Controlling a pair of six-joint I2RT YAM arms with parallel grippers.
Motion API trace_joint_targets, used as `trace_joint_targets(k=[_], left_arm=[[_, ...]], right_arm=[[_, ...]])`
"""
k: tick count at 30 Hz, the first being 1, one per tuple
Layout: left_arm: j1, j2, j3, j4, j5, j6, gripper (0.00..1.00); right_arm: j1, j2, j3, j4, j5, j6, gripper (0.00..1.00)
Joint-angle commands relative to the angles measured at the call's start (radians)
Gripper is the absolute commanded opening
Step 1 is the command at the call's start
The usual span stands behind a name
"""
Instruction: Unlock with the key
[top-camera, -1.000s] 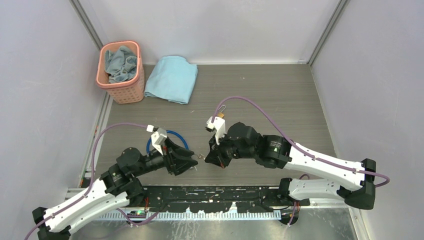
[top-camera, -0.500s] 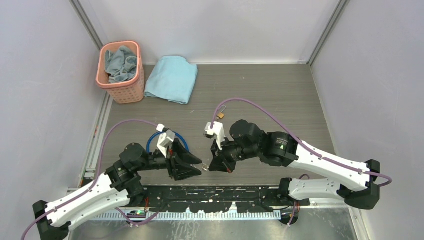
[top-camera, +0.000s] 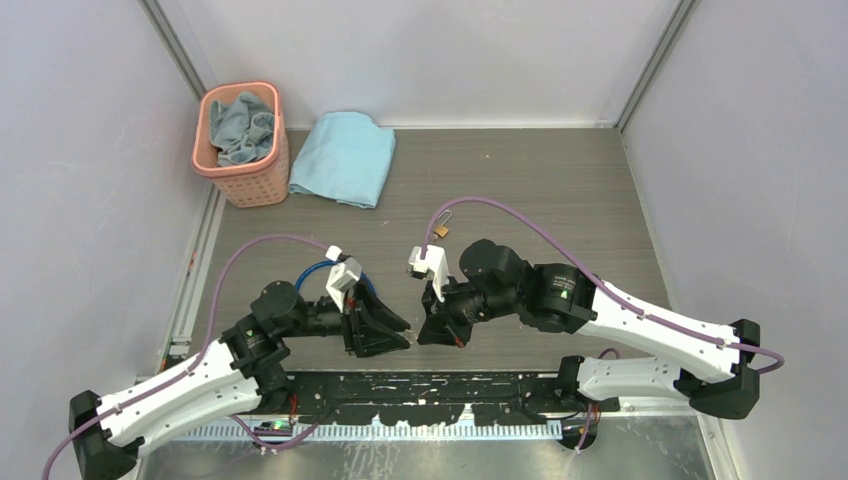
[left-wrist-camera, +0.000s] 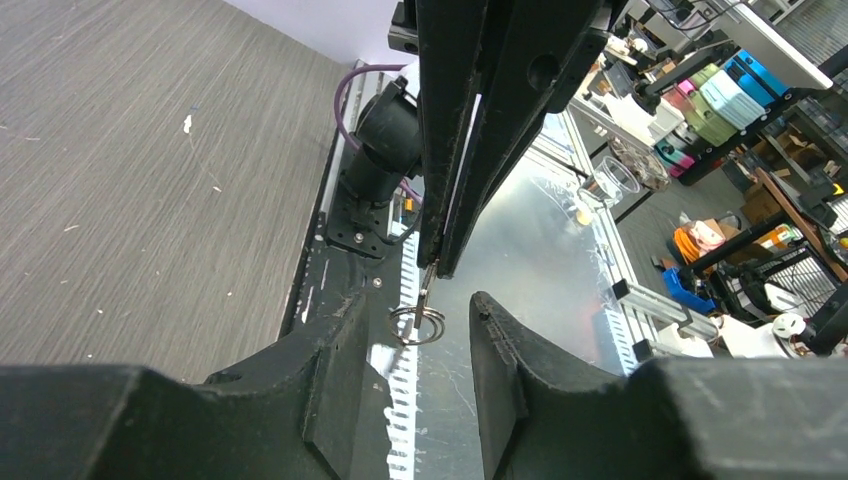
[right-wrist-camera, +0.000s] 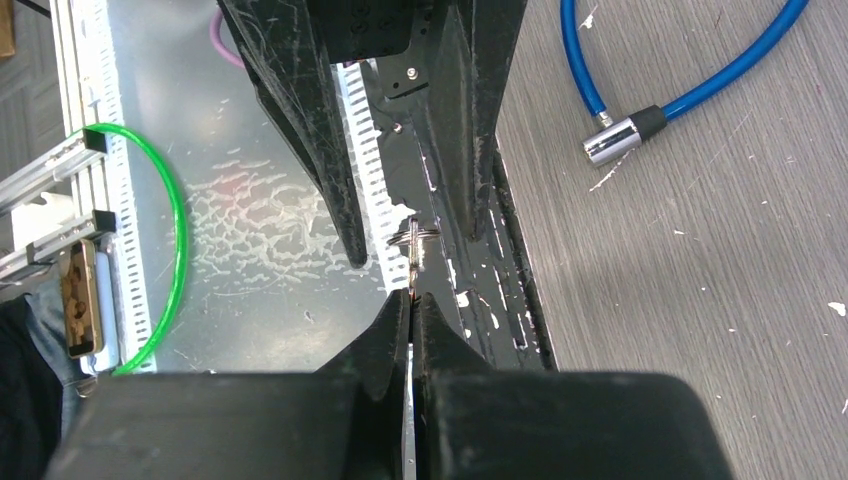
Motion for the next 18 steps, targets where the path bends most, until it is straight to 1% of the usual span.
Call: trace_joint_targets(k=[1,4,7,10,14,18], left_arm=[[0.002,0.013,0.032,0.088,0.027,-0.01,0.42],[0.002,0.016,0.029,0.096,0.028,-0.004,0.43],[0.001,0.016,0.016,0.139,0.044,-0.015,0.52],[0.001,0.045,0.007,0.237,0.12,-0.06,0.57],[0.002,0.104,0.02,0.326,0.214,-0.128,0.57],[0.001,0.127,0.022,0.341,0.238,-0.151,0.53]], right_arm=[[0.0,-0.001,0.036,0.028,-0.017,-0.019,0.01],[-0.001,0.002,0.036,0.03,-0.03,-0.021,0.01],[0.0,0.005,0.036,0.025,-0.051,-0.026,0.01],[0.0,0.008,0.038,0.023,-0.082,-0.036,0.01],[0.0,0.012,0.049,0.017,-0.115,-0.045,0.01],[-0.001,0.007,0.059,0.014,-0.121,-0.052,0.01]])
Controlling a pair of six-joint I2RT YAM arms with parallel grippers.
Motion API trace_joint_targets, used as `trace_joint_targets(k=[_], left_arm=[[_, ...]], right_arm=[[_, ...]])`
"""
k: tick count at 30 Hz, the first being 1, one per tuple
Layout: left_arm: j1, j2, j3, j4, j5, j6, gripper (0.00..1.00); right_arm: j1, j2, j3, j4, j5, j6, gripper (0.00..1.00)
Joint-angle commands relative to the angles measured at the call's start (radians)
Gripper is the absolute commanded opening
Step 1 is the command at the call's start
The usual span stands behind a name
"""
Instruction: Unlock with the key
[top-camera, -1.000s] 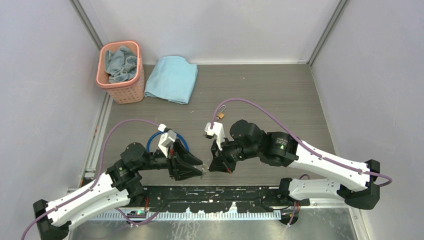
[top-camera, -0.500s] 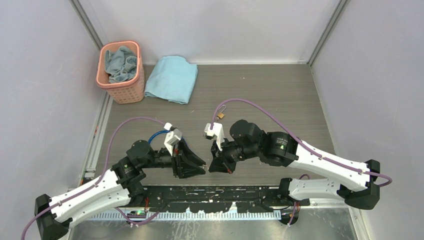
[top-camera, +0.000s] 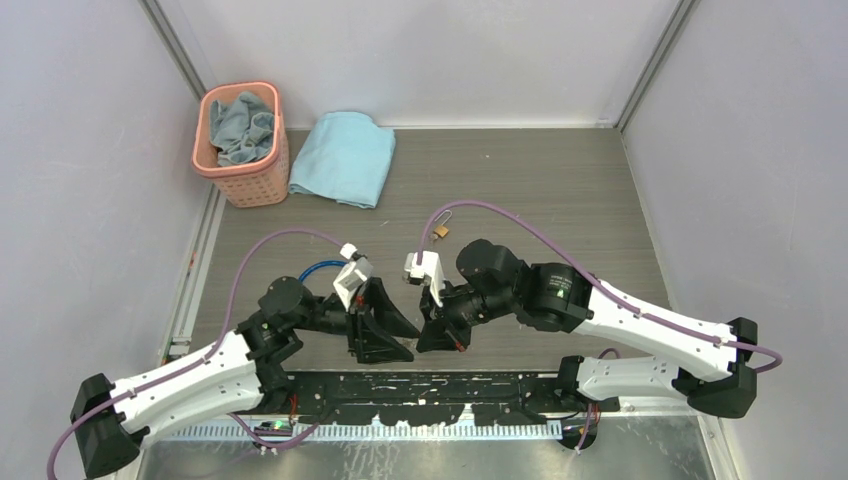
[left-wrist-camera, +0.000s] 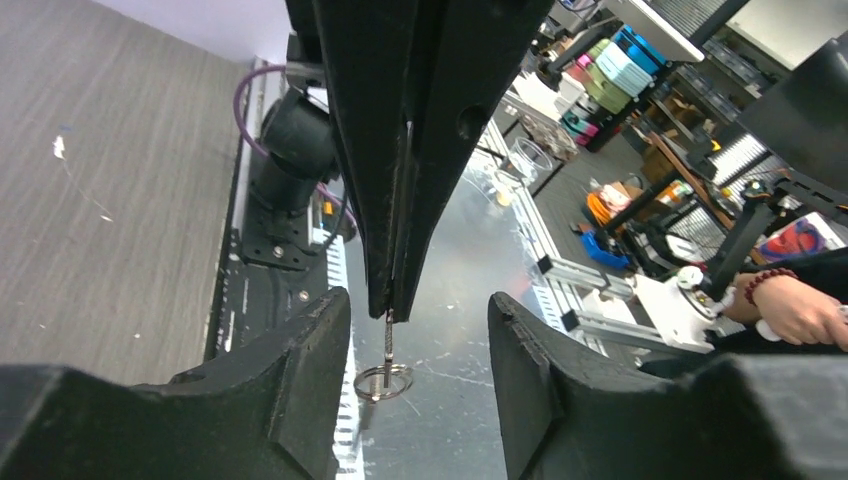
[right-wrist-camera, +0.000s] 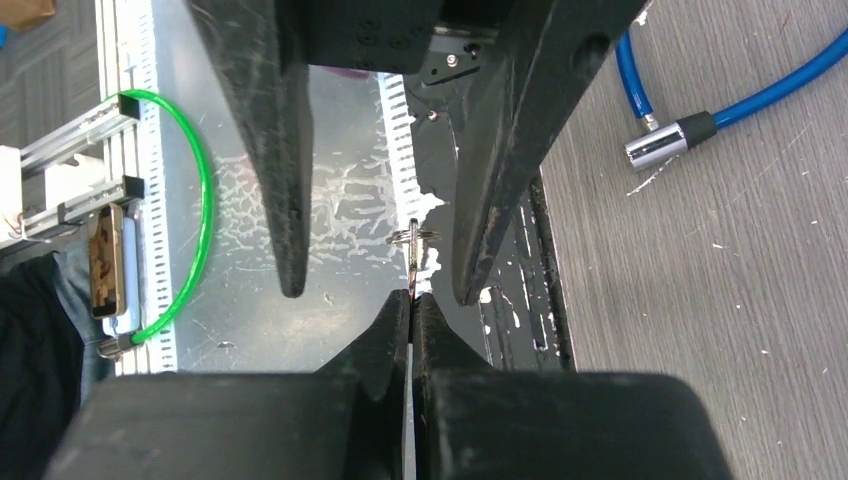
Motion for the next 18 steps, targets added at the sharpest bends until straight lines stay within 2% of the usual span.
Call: trace_joint_targets(k=[1,12,18], left_arm=[[0.002,0.015,0.021,0.103,0.075,-0.049,0.51],[0.001,-0.023,0.014,0.056,0.079,-0.035,0.29],[0.001,-0.051,0.014,-0.006,0.057,-0.01,0.27]], right_arm=[[0.0,-0.009,0.059,0.015,-0.039,-0.026,0.01],[0.0,-0.017,0.052,-0.001,0.0,-0.035,0.01],[-0.001,-0.034,0.051,-0.008,0.023,-0.032,0.01]])
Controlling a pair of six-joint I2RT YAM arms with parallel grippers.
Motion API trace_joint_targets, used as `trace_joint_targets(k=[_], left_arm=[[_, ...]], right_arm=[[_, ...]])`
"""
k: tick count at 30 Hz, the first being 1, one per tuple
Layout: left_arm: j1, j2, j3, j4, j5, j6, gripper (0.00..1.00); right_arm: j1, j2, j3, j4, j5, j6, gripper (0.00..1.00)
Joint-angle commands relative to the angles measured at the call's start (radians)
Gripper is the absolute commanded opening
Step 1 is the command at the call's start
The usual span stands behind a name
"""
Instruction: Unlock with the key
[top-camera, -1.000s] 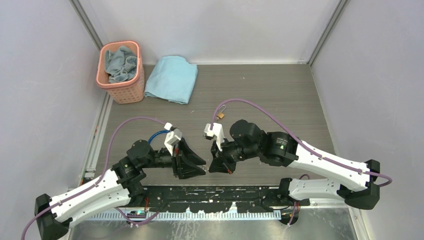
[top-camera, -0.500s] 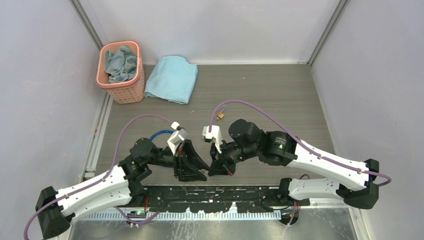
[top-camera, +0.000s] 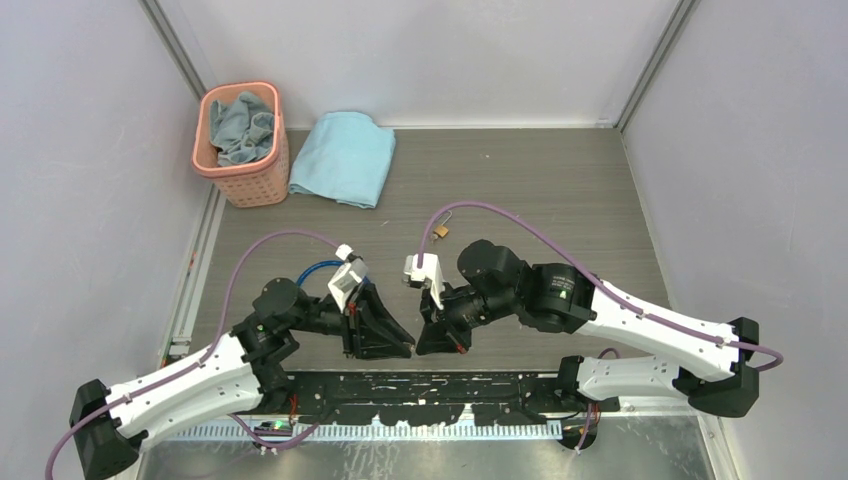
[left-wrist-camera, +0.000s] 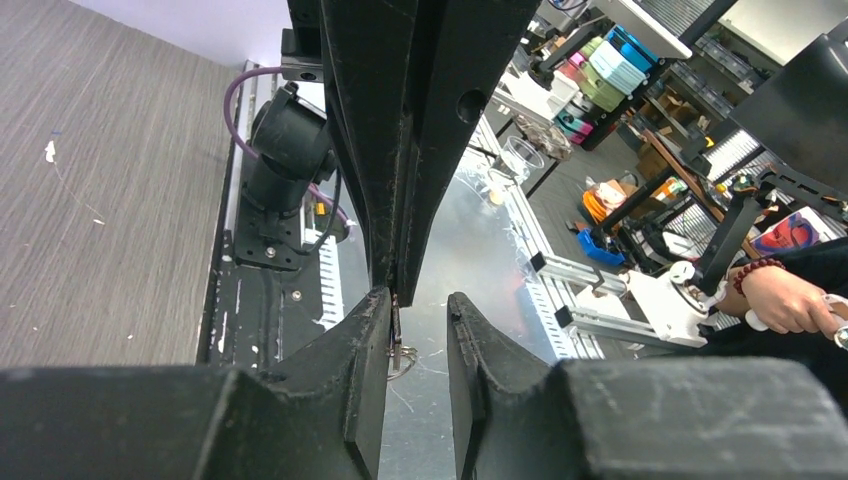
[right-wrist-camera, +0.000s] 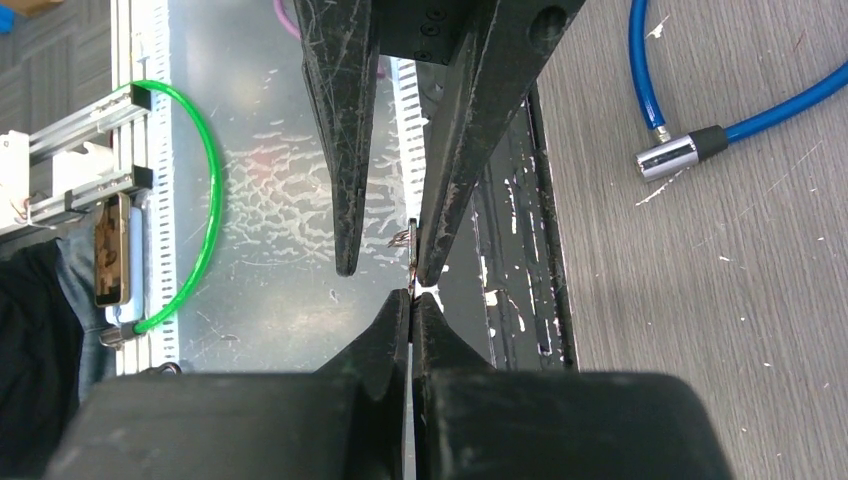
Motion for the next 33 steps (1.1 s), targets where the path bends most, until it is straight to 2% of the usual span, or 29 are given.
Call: trace_joint_targets(k=[1,12,23,27,31,33], left_arm=[[-0.003,-0.037,0.014,-0.005,0.017,0.018,0.28],[-0.002,-0.048,0.02,-0.092,-0.018,0.062,0.26],[-0.001,-0.039,0.022,-0.117,-0.031,0.082,0.19],[-0.003,-0.038,0.022,-0.116,-0.028,0.083,0.12],[-0.003,-0.04,0.022,-0.119,-0.031,0.088,0.01],[-0.003,-0.047,0.019,-0.123,-0.037,0.089,0.0]], right_arm=[[-0.004,-0.032,0.035,-0.003,0.046,-0.012,0.01],[-0.004,-0.039,0.031,-0.007,0.047,-0.009,0.01],[-0.004,-0.034,0.026,0.002,0.041,-0.004,0.01],[-0.004,-0.028,0.025,0.006,0.043,-0.003,0.01],[-0.003,-0.022,0.028,0.008,0.05,-0.005,0.01],[-0.004,-0.021,0.03,0.009,0.058,-0.006,0.01]])
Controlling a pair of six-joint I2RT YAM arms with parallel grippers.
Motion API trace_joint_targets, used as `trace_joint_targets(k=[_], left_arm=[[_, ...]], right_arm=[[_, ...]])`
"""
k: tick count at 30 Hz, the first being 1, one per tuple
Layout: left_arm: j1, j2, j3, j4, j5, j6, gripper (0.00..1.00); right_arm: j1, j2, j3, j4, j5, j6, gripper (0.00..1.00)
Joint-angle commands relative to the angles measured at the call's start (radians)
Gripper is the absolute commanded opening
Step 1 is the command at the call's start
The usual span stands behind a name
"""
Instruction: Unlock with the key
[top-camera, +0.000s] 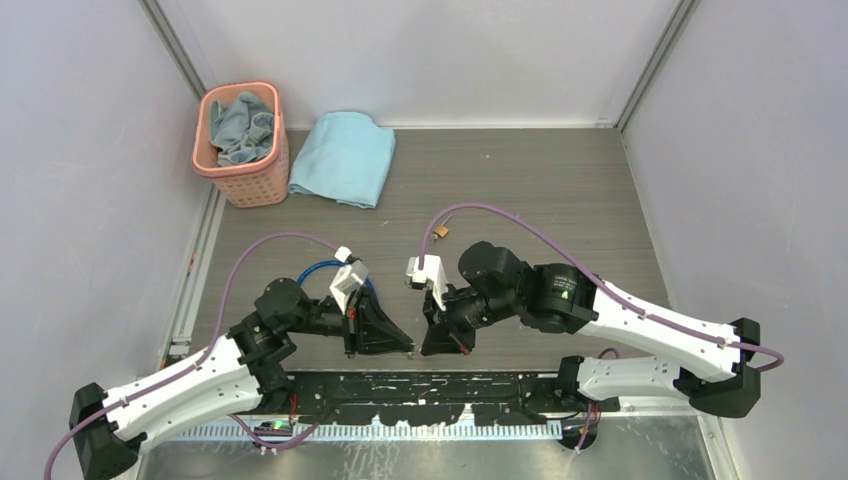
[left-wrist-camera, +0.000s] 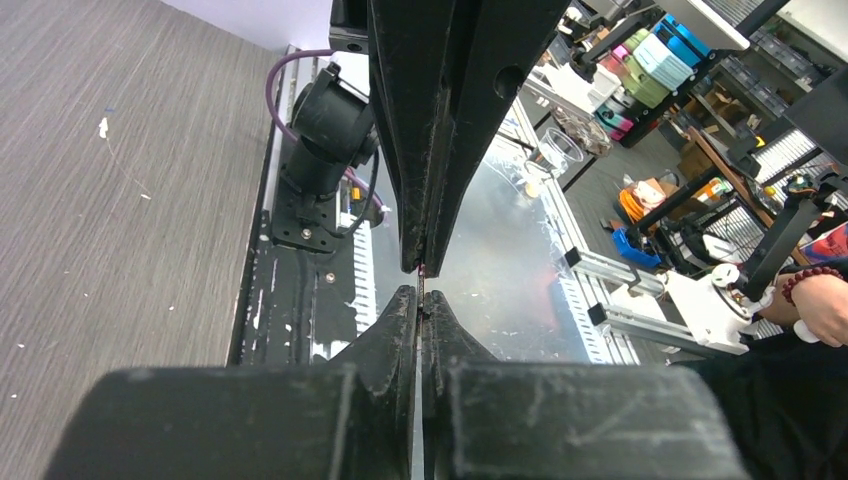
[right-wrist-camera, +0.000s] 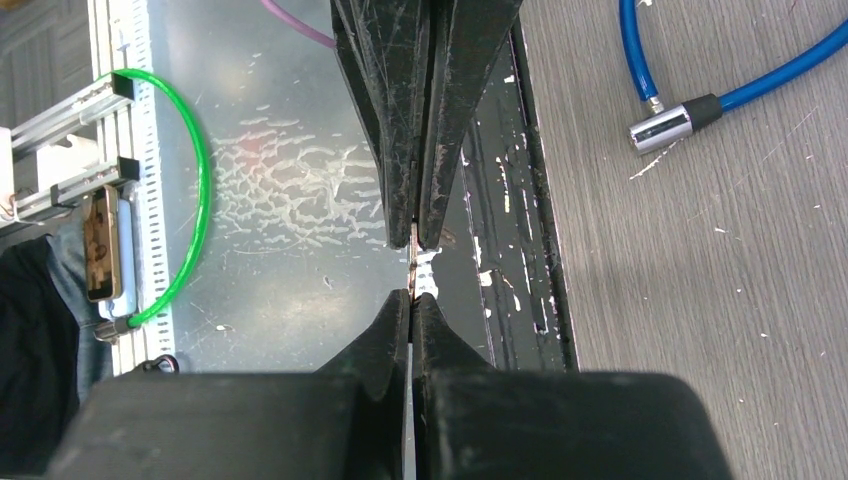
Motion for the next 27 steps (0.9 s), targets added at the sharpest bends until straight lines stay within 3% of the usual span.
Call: trace_joint_targets(k=[1,9,16,20,27], left_arm=[[-0.003,-0.016,0.016,-0.008,0.015,0.009,0.0],[-0.003,-0.048,0.008,-0.05,-0.043,0.03,0.0],[-0.003,-0.122,-0.004,-0.118,-0.194,0.054,0.0],[-0.003,-0.166,-0.01,-0.158,-0.262,0.06,0.0],[-0.002,-0.24,-0.011,-0.275,-0.448,0.06,0.0]], right_arm=[[-0.004,-0.014,0.031,0.052,0.039,-0.007,0.01],[-0.004,-0.002,0.043,0.05,0.113,-0.003,0.02],[-0.006,-0.003,0.046,0.064,0.196,0.013,0.5],[-0.007,-0.022,0.033,0.087,0.261,0.029,0.66],[-0.036,-0.075,0.0,0.154,0.402,0.089,0.82]])
